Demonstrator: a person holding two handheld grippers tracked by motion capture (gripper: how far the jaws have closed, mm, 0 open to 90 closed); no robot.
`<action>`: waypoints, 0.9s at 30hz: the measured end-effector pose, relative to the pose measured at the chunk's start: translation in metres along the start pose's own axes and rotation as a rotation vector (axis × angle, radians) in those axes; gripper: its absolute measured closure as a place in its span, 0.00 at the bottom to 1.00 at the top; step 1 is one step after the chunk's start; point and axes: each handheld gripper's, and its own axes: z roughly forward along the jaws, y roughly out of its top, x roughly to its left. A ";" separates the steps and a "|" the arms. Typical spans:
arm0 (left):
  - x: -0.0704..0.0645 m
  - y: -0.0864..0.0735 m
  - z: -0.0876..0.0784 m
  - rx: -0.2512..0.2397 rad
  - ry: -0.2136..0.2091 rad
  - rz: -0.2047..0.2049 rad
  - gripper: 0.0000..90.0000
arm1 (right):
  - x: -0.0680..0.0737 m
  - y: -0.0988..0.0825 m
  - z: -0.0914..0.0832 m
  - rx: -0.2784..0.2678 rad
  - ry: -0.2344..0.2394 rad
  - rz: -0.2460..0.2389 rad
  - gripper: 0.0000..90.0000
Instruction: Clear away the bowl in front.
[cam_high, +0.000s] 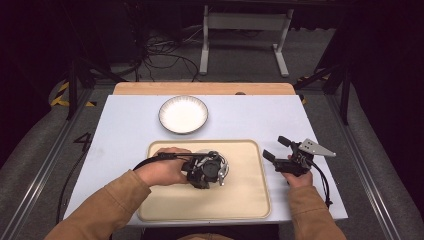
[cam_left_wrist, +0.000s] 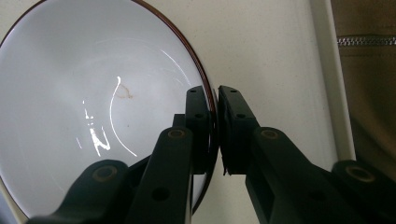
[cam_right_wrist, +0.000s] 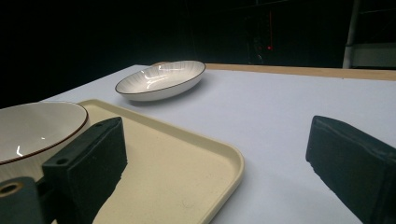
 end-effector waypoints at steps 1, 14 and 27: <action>0.000 0.000 0.000 0.002 -0.005 -0.003 0.93 | 0.000 0.000 0.000 0.000 -0.001 0.001 0.06; -0.004 0.000 0.007 0.008 -0.042 -0.015 0.88 | 0.000 0.000 0.001 0.000 0.014 0.003 0.06; -0.012 -0.007 -0.018 -0.137 0.015 -0.098 0.61 | 0.001 0.000 0.003 0.012 0.027 -0.008 0.06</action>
